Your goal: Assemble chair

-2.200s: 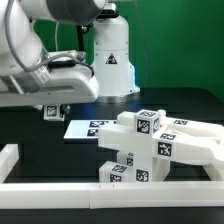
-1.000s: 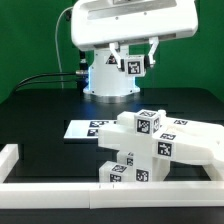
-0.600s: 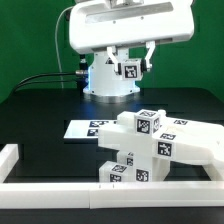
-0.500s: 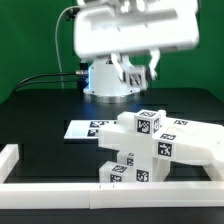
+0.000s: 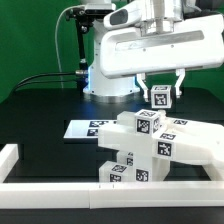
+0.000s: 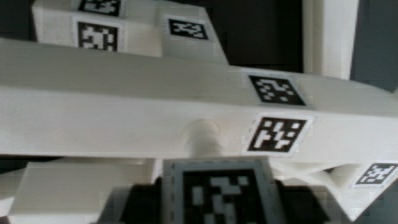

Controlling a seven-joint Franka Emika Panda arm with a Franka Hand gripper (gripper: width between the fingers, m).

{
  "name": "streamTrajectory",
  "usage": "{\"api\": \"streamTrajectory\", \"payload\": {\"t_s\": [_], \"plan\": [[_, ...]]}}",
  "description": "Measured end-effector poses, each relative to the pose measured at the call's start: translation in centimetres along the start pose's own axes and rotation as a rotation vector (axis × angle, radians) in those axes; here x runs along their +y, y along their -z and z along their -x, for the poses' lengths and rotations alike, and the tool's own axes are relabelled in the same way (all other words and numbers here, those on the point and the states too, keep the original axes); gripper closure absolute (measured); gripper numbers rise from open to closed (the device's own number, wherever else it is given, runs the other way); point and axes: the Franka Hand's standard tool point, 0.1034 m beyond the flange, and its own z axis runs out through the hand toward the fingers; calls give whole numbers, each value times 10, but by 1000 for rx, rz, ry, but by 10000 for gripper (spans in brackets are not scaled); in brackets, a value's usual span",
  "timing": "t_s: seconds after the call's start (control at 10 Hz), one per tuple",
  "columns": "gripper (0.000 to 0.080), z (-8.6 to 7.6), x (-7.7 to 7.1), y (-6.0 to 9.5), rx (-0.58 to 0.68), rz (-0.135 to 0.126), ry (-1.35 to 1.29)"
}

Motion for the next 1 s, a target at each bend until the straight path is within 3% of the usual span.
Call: {"api": "streamTrajectory", "payload": {"t_s": [0.3, 1.0], "plan": [[519, 3, -8, -8, -5, 2, 21], [519, 7, 4, -10, 14, 19, 26]]}}
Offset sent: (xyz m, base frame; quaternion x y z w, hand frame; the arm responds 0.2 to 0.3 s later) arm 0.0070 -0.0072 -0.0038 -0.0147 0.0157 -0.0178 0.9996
